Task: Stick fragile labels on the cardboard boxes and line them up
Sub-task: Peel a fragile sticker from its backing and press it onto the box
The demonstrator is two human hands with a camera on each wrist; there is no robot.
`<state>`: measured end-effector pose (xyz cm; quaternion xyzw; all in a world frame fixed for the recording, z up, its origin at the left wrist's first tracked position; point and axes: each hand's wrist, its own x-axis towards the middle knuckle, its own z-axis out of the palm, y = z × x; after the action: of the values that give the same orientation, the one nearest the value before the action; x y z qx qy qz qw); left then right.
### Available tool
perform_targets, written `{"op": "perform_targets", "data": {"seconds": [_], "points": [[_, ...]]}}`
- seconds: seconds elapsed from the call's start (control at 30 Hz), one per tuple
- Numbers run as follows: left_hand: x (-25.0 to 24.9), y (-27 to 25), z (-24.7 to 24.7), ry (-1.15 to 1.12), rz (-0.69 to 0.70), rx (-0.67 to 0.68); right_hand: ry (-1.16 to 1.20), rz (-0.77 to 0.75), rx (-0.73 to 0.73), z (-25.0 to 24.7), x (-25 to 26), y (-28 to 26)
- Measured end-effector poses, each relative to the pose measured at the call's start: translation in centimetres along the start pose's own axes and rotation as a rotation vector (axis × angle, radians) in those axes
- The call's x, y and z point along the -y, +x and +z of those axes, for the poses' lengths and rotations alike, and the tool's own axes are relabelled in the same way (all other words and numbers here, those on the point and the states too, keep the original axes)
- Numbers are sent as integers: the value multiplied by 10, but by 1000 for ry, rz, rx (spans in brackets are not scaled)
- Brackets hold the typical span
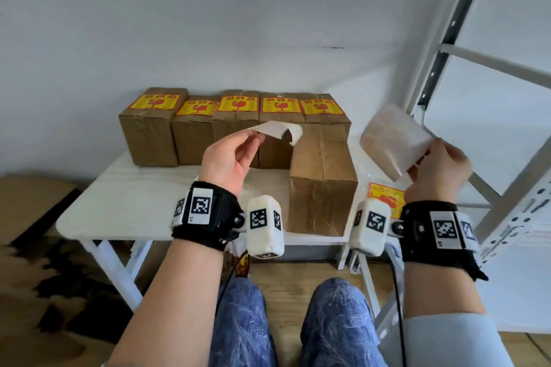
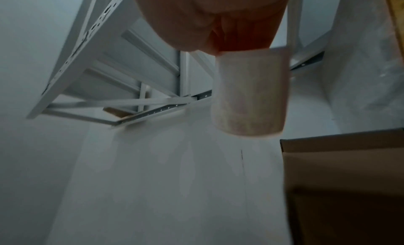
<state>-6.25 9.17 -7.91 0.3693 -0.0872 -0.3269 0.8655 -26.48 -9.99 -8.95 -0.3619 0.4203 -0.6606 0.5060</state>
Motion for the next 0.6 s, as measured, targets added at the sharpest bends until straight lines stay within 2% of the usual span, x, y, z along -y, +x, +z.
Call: {"op": "perform_targets", "data": {"seconds": [0.1, 0.27, 0.43, 0.6], "points": [[0, 11, -11, 100, 58, -102, -69, -196, -54, 12, 3, -9], [14, 19, -22, 411, 108, -155, -146, -421, 60, 33, 2, -34], [20, 23, -28, 668, 115, -119, -168, -467, 82, 35, -7, -44], [14, 10, -4, 978, 281, 2, -169, -563, 167, 38, -9, -60]]}}
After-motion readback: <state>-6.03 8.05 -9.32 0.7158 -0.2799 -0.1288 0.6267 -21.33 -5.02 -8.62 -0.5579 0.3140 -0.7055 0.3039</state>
